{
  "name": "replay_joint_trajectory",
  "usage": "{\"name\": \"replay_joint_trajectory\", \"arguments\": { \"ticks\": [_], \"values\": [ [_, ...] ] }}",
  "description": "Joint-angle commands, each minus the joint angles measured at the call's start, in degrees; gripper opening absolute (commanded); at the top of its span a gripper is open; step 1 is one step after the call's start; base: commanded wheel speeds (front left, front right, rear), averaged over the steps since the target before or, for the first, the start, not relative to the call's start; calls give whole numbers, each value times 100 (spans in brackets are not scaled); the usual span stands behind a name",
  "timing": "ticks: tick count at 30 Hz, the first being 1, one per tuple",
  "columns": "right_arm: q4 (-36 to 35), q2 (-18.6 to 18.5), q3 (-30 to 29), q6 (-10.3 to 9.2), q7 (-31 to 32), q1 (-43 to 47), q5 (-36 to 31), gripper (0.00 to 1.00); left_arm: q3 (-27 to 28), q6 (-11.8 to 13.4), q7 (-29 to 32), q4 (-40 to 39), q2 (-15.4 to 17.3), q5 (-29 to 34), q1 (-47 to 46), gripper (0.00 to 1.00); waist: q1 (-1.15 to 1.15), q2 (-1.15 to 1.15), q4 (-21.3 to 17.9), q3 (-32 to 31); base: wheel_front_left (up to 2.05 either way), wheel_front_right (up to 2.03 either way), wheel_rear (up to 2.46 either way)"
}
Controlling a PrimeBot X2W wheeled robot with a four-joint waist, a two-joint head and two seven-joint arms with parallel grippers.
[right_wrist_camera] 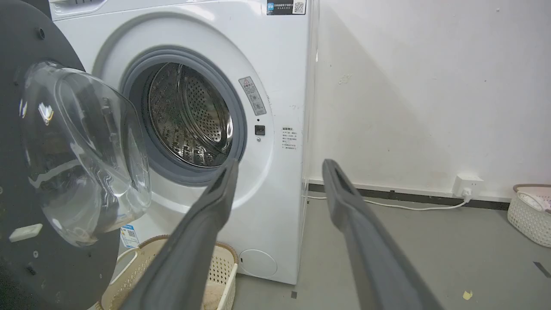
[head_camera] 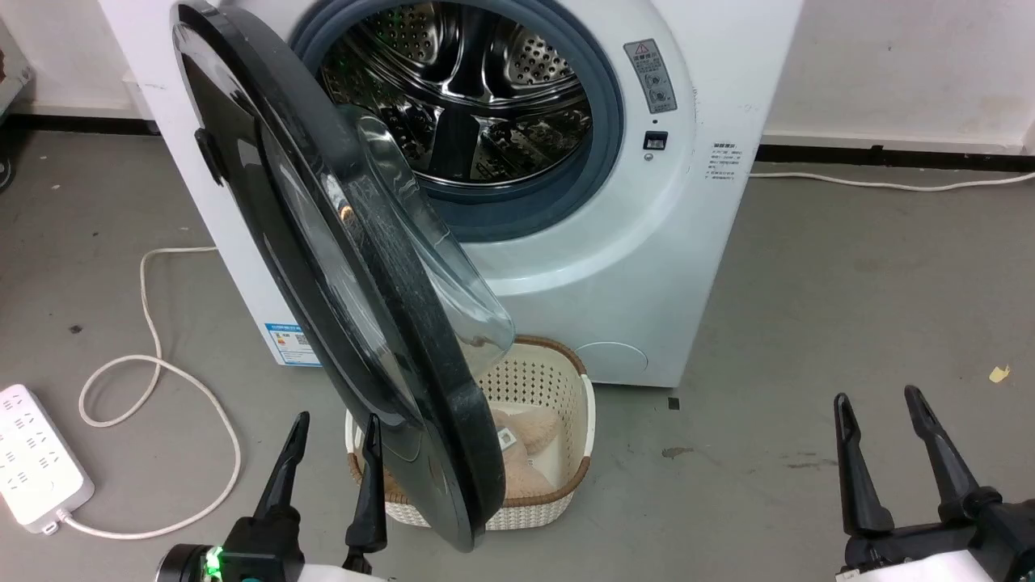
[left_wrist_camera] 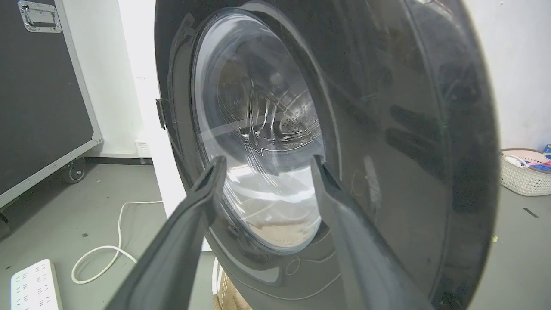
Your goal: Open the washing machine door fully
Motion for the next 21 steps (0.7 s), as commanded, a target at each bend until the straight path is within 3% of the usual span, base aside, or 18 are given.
{"name": "replay_joint_trajectory", "arguments": {
  "ticks": [1, 2, 3, 4, 10, 21],
  "values": [
    [-45, 33, 7, 5, -24, -61, -4, 100, 8, -21, -32, -20, -27, 28, -5, 100, 0, 0, 5, 1, 0, 0, 0],
    [-81, 42, 16, 5, -24, -53, 6, 100, 23, -43, -32, -32, -38, 27, -8, 34, 0, 0, 11, 3, 0, 0, 0],
    [-81, 42, 16, 5, -24, -53, 6, 100, 23, -43, -32, -32, -38, 27, -8, 34, 0, 0, 11, 3, 0, 0, 0],
    [-104, 49, 24, 5, -25, -47, 8, 100, 31, -81, -32, -68, -47, 27, -14, 0, 0, 0, 17, -5, 0, 0, 0],
    [-121, 63, 45, 5, -25, -42, 37, 100, 170, -126, -32, -260, -64, -2, -47, 0, 0, 0, 23, -28, 0, 0, 0],
    [-93, 70, 32, 5, -26, -116, 32, 100, 578, 22, -32, -1846, -173, 12, -835, 0, 0, 0, -17, -60, 0, 0, 0]
  ]
}}
